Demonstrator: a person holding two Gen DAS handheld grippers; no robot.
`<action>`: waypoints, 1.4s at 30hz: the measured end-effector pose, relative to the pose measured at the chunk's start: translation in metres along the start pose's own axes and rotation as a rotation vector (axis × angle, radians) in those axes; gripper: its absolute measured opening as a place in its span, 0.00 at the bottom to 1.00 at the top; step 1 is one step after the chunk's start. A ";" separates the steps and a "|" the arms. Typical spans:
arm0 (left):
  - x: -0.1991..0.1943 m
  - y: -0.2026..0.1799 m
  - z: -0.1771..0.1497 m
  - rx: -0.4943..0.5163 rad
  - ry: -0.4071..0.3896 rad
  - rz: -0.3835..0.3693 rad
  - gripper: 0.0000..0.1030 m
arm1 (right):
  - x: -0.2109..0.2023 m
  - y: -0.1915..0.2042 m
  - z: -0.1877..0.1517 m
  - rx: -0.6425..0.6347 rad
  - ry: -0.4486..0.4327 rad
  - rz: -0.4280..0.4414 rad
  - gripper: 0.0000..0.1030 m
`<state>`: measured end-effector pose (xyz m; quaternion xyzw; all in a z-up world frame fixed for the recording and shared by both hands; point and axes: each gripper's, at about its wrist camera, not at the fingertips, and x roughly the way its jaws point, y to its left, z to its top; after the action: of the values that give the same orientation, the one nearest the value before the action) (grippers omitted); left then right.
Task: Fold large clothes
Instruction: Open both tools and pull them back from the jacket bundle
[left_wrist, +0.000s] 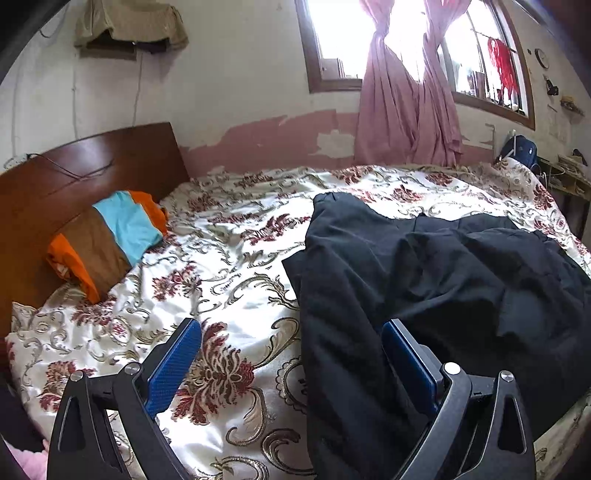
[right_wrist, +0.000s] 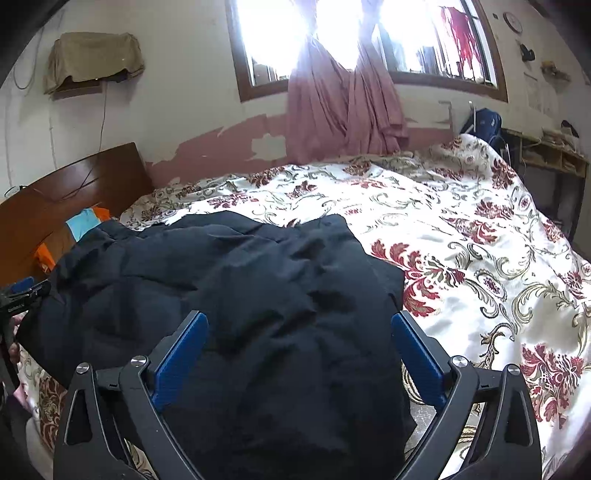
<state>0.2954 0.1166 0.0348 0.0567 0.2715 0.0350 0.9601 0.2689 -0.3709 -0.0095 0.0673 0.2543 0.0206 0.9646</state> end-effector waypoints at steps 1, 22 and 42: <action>-0.004 -0.001 0.000 -0.003 -0.010 0.006 0.96 | -0.002 0.002 0.000 -0.002 -0.006 0.003 0.95; -0.082 -0.038 -0.021 -0.165 -0.169 -0.162 1.00 | -0.061 0.038 -0.018 -0.049 -0.150 0.034 0.98; -0.151 -0.074 -0.055 -0.087 -0.231 -0.207 1.00 | -0.125 0.073 -0.033 -0.094 -0.265 0.067 0.98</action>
<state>0.1413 0.0337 0.0571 -0.0097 0.1621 -0.0592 0.9850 0.1440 -0.3036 0.0334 0.0325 0.1211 0.0556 0.9905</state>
